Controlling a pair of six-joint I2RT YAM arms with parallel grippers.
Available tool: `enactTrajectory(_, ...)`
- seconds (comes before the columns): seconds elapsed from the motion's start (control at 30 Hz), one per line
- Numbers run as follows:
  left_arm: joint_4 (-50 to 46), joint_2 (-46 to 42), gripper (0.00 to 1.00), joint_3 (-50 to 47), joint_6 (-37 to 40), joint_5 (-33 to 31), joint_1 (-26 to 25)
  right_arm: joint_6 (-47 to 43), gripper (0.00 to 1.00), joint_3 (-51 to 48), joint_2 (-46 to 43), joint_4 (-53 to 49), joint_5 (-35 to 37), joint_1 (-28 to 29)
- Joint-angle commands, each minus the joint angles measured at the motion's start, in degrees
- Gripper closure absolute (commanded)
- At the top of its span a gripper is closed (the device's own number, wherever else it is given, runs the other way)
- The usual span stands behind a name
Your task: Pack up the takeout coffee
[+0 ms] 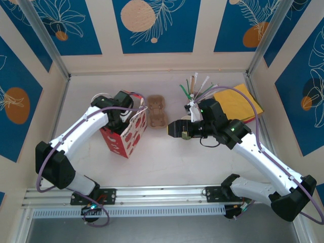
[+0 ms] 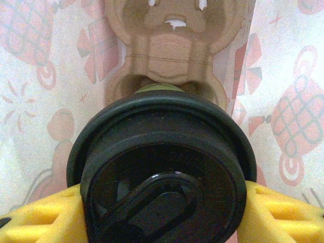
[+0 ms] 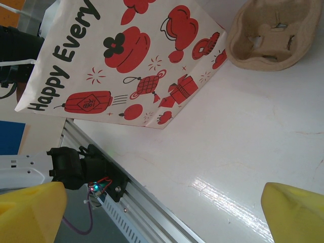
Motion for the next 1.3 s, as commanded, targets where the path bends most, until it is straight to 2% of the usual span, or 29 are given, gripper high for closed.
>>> enactTrajectory(0.0,-0.14,-0.26,0.41,-0.67,0.73,0.26,0.93,0.02,0.01,1.16,-0.94,-1.24,0.31,0.43)
enactTrajectory(1.27,1.92,-0.02,0.42,-3.45,1.17,-0.16,1.02,0.44,0.01,0.44,-1.76,-1.52,0.69,0.42)
